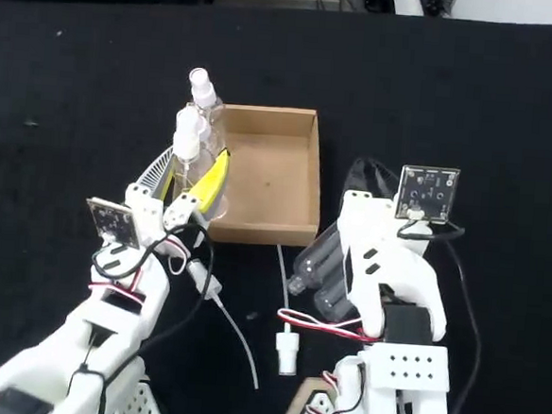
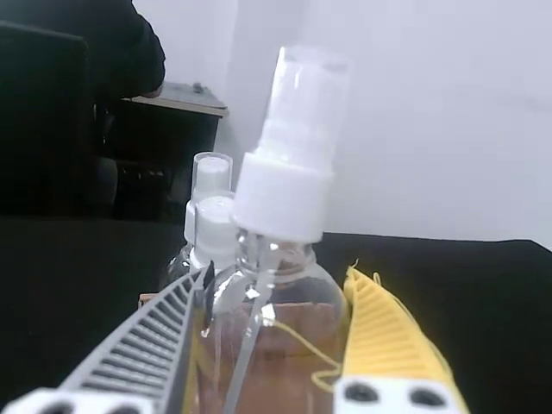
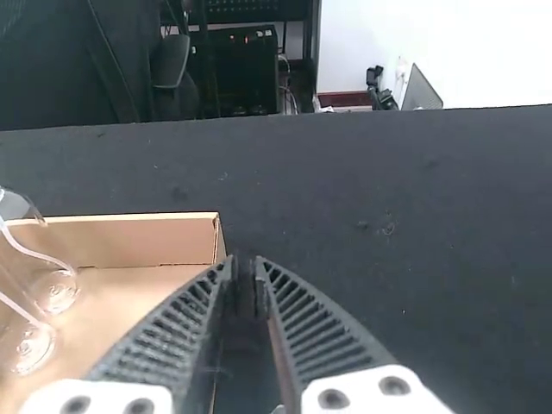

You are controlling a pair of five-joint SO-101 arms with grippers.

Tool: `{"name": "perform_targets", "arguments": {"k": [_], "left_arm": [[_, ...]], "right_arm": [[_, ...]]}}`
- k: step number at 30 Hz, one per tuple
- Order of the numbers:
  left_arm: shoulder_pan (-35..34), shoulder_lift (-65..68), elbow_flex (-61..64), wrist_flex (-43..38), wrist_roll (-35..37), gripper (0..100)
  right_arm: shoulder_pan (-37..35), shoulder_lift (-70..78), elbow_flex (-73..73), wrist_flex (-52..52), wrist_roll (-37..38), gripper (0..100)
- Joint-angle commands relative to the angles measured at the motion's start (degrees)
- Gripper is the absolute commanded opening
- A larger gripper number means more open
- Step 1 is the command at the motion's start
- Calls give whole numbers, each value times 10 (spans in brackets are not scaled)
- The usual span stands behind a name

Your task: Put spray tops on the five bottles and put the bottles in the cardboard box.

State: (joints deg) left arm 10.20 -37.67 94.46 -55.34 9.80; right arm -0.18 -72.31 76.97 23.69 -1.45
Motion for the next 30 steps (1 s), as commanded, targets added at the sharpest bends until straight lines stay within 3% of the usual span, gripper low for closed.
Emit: {"name": "perform_targets", "arguments": {"k": [1, 10, 16, 21, 27, 30], "left_arm": [[-8, 62, -27, -72, 2, 30], [-36, 127, -69, -72, -1, 30], [-22, 135, -69, -71, -83, 30], [-21, 136, -68, -70, -95, 30], [-22, 135, -89, 18, -94, 30], [-22, 130, -96, 21, -94, 30]], "right_arm": [[10, -8, -1, -13, 1, 11], [10, -8, -1, -13, 1, 11], [10, -8, -1, -15, 1, 11], [10, -8, -1, -16, 1, 11], [10, -8, -1, -14, 1, 11], [10, -8, -1, -14, 1, 11]]}}
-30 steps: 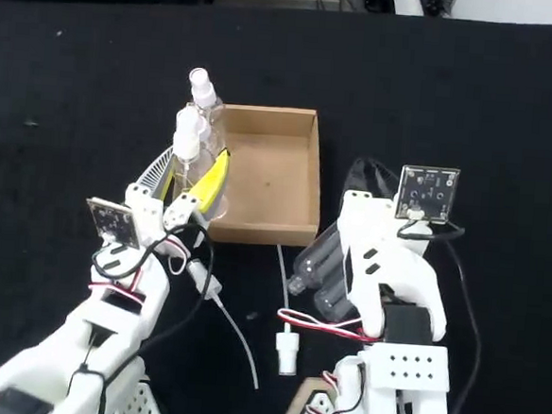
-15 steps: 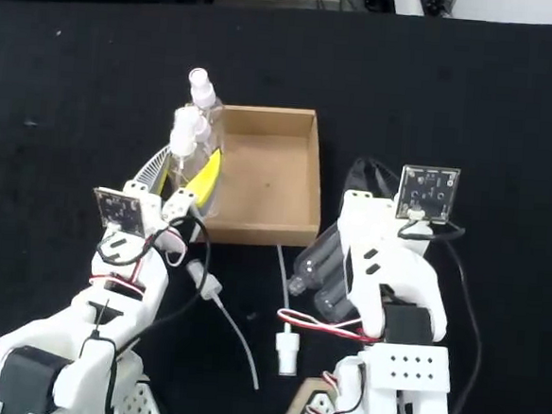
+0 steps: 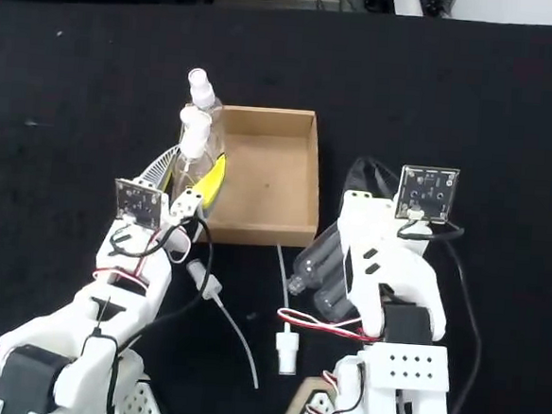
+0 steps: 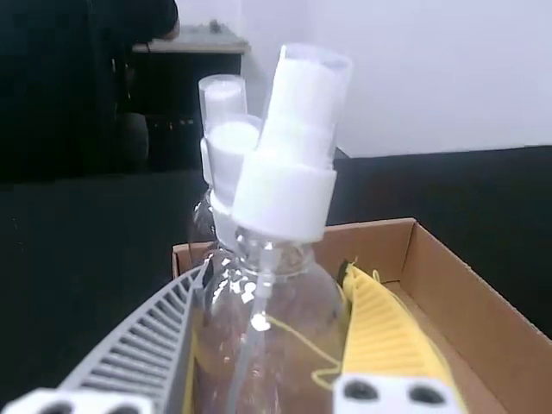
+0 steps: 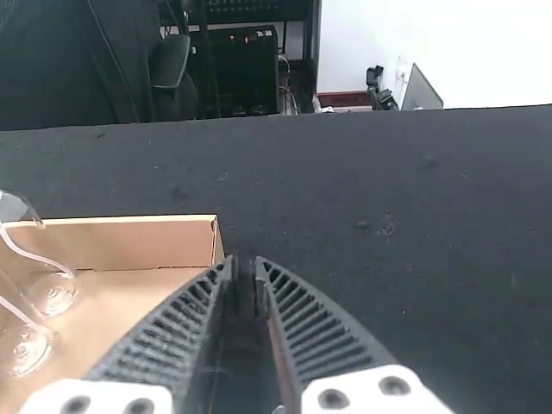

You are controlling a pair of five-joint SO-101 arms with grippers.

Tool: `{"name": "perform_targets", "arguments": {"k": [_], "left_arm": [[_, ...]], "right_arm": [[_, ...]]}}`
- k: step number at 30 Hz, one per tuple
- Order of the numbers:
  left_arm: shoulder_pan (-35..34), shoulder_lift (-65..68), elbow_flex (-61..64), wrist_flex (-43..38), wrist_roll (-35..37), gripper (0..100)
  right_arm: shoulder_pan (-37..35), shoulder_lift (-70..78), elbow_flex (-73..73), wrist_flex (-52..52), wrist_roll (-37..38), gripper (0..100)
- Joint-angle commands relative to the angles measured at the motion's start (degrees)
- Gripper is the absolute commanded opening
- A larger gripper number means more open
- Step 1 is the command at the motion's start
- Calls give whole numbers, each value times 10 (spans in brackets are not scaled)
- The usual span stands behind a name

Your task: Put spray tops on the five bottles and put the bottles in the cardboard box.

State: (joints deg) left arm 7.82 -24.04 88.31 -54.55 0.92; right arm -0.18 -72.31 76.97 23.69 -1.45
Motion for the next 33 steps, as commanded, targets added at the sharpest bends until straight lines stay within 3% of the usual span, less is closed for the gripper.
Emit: {"name": "perform_targets", "arguments": {"k": [1, 25, 30, 33], "left_arm": [[3, -7, -35, 13, -5, 30], [1, 41, -29, -11, -5, 30], [-2, 88, -22, -110, -5, 30], [-2, 120, -28, -116, -5, 30]], "right_arm": [[10, -8, -1, -14, 1, 11], [10, -8, -2, -13, 1, 11], [10, -8, -2, -13, 1, 11], [10, -8, -2, -13, 1, 11]]}}
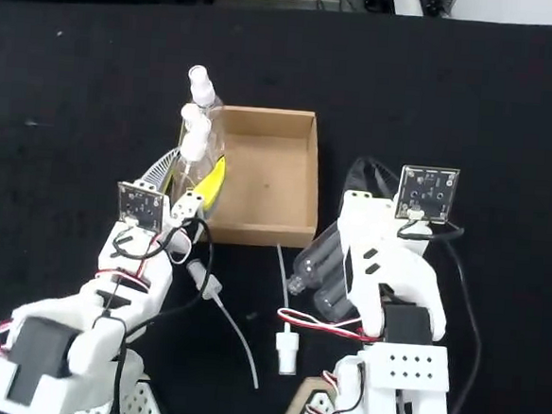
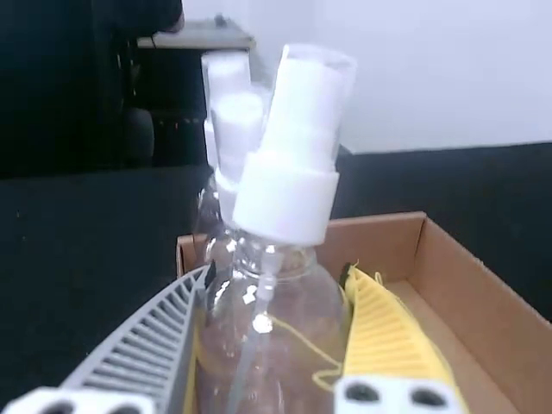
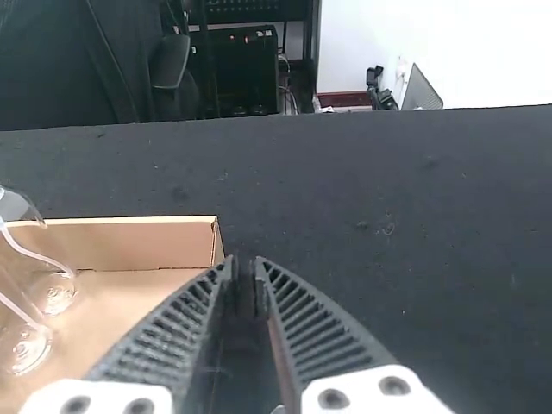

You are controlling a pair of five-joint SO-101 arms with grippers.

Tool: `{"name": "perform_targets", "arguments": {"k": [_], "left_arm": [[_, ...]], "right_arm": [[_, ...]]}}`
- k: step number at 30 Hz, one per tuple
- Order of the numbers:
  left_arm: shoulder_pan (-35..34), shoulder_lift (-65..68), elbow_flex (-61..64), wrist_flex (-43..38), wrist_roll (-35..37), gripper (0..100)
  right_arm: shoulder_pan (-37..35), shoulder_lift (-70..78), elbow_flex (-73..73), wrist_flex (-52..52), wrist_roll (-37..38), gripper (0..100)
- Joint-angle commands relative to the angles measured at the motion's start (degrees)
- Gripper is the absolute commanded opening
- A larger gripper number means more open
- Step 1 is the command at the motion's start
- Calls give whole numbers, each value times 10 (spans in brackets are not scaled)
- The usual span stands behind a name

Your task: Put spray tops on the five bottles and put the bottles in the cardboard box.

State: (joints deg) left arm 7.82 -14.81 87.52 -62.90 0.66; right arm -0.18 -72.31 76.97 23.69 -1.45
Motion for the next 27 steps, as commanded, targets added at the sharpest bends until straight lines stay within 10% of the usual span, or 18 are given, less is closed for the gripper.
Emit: {"name": "perform_targets", "arguments": {"k": [1, 15, 27], "left_arm": [[-2, 37, -21, -33, -3, 30], [-2, 64, -22, -33, -3, 35], [-17, 63, -29, -33, -3, 234]], "right_arm": [[10, -8, -2, -13, 1, 11], [10, -8, -2, -13, 1, 11], [11, -8, -1, -13, 2, 11]]}}
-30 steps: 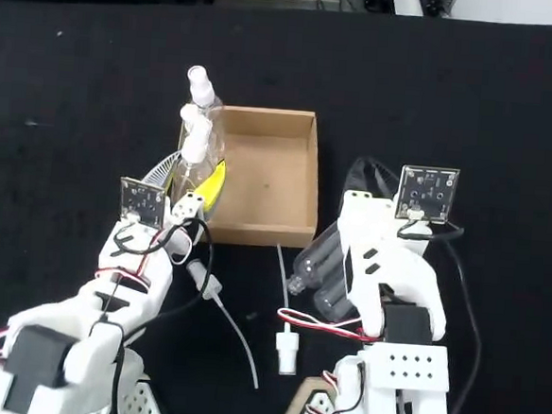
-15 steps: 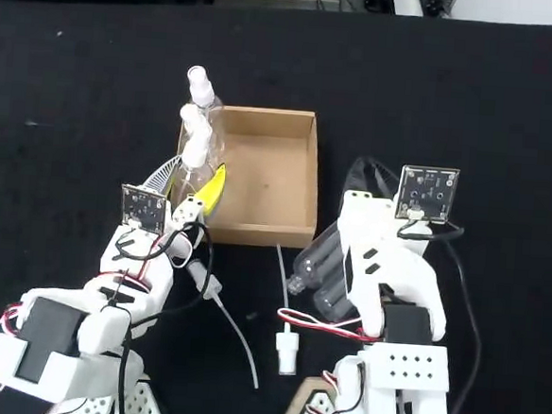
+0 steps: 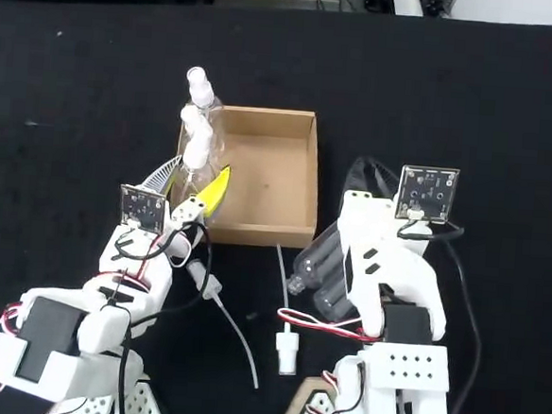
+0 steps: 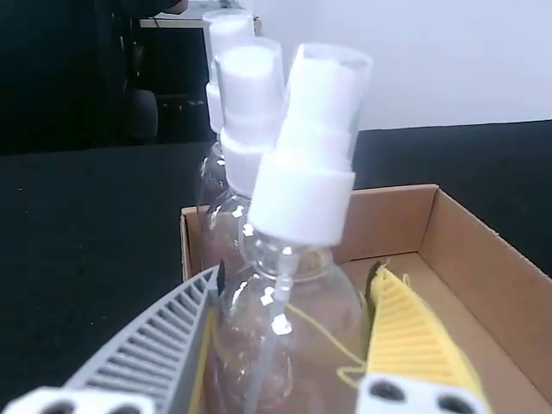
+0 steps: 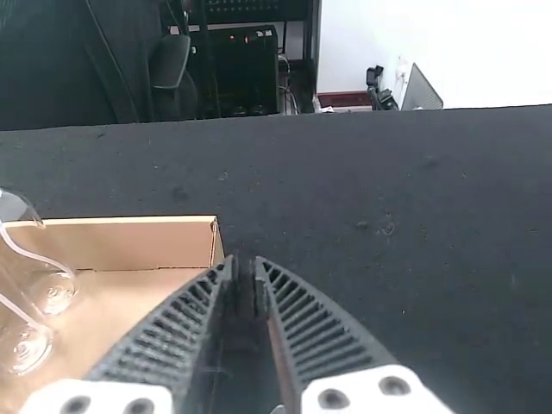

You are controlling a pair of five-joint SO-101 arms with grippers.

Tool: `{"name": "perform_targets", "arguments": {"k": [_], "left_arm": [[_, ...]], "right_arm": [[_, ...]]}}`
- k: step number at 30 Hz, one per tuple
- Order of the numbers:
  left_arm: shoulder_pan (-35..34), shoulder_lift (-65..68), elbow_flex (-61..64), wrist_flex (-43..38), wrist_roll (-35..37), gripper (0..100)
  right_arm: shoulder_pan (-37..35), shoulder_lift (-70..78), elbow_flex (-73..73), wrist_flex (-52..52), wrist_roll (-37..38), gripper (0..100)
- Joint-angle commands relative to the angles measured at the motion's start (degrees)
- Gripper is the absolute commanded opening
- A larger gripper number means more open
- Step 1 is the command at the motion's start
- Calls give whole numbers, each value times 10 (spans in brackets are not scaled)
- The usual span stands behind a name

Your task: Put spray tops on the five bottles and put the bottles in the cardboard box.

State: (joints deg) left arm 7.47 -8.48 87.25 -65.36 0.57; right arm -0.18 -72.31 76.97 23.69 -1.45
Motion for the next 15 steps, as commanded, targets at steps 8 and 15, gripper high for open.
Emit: {"name": "perform_targets", "arguments": {"k": [8, 15], "left_arm": [[-15, 0, -22, -9, -6, 237], [-12, 0, -22, -9, -6, 248]], "right_arm": [[11, -8, -1, -13, 3, 11], [11, -8, -1, -13, 4, 11]]}}
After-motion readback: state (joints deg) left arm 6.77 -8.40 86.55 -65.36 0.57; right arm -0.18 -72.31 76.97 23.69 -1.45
